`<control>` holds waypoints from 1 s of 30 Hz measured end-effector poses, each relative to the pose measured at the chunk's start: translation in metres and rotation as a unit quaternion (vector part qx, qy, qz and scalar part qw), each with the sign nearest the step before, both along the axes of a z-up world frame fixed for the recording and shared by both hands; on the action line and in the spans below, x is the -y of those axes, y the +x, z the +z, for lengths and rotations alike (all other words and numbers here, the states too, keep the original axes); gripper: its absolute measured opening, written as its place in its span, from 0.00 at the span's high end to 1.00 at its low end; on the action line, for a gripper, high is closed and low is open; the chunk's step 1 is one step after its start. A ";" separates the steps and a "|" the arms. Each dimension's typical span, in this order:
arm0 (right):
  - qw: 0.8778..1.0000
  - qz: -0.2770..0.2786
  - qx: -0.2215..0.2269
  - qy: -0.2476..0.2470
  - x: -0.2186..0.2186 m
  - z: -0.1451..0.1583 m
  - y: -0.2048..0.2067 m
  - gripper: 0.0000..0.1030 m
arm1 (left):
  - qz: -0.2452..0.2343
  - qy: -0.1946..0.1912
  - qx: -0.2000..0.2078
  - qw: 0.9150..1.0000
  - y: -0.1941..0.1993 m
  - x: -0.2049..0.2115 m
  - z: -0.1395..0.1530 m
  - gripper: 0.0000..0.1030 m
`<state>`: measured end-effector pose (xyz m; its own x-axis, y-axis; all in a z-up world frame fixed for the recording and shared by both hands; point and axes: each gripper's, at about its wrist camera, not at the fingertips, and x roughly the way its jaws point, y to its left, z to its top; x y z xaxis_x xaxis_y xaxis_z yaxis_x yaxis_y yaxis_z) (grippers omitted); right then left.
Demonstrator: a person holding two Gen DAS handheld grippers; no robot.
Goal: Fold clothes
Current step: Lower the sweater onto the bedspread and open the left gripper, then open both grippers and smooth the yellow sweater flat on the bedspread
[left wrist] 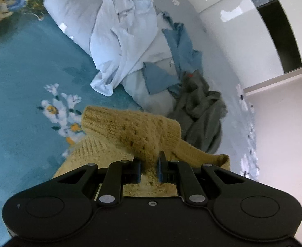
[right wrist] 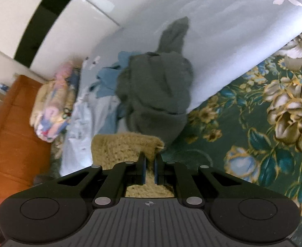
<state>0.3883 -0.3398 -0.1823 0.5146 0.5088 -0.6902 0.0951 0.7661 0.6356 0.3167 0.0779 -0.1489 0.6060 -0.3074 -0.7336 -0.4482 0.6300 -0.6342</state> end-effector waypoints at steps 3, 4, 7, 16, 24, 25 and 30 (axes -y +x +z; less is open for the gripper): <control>1.000 0.004 -0.017 -0.011 0.004 -0.022 0.018 0.94 | -0.003 0.008 -0.023 1.000 0.023 0.007 -0.024 0.89; 1.000 0.005 -0.023 -0.015 0.004 -0.029 0.023 0.94 | -0.003 0.010 -0.032 0.999 0.028 0.009 -0.031 0.89; 0.999 0.008 -0.042 -0.026 0.004 -0.049 0.034 0.94 | -0.001 0.014 -0.050 0.999 0.041 0.014 -0.052 0.89; 0.994 0.027 -0.083 -0.060 -0.008 -0.092 0.057 0.94 | 0.010 0.014 -0.087 0.996 0.053 0.014 -0.085 0.80; 0.990 0.052 -0.096 -0.090 -0.023 -0.093 0.061 0.93 | 0.006 0.016 -0.100 0.995 0.043 0.014 -0.081 0.67; 0.990 0.054 -0.095 -0.090 -0.024 -0.092 0.060 0.91 | 0.005 0.016 -0.101 0.995 0.040 0.014 -0.079 0.60; 0.990 0.048 -0.087 -0.104 -0.028 -0.076 0.050 0.50 | 0.009 0.004 -0.100 0.995 0.015 0.010 -0.060 0.48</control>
